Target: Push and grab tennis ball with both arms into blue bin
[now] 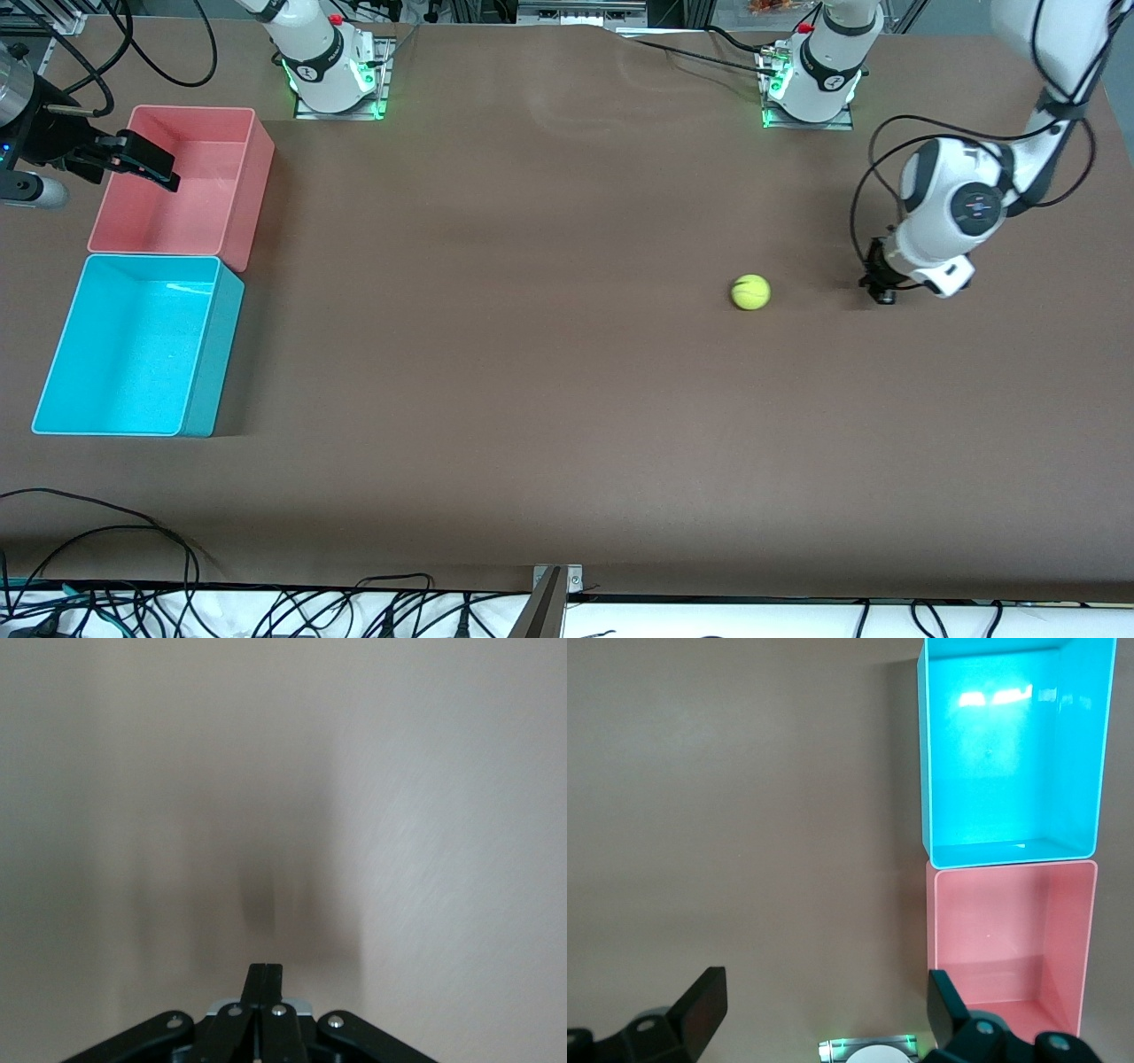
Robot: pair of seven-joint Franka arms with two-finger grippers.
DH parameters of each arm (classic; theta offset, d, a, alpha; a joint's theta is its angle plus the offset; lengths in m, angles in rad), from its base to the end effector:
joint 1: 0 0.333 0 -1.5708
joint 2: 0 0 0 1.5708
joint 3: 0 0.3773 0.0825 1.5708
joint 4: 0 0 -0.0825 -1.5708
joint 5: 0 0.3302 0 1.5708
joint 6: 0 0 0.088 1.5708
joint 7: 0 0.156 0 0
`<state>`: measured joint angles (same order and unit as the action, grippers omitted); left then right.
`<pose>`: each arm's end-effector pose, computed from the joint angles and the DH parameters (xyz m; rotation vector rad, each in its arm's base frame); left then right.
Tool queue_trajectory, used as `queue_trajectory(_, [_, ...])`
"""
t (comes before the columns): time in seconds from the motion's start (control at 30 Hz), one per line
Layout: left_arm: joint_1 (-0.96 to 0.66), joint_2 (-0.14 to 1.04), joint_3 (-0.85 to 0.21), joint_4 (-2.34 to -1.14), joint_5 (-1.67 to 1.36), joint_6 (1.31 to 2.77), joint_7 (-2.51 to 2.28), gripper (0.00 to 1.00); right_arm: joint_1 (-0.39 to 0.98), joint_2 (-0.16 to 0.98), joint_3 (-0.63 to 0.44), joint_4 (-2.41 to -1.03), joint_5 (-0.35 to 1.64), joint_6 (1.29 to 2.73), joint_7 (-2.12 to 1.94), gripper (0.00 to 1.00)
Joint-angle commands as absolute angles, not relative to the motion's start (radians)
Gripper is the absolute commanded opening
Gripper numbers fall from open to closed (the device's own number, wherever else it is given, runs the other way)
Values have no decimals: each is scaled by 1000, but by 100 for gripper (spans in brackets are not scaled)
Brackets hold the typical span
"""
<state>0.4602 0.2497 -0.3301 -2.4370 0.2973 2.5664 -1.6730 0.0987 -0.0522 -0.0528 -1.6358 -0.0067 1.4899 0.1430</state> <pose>0.4583 0.0617 0.2586 -2.1611 -2.1178 0.0327 0.4666 0.0196 0.6288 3.1218 -0.1517 -0.1454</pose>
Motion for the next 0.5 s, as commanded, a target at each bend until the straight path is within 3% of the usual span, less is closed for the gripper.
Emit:
queue_trajectory(0.0, [503, 192, -339, -2367, 322, 2450, -1534, 0, 101, -57, -54, -1623, -9, 1470, 130, 100])
queue_trajectory(0.47, [503, 195, -341, -2031, 177, 2134, -1079, 0, 101, -57, -55, -1621, -9, 1471, 127, 100])
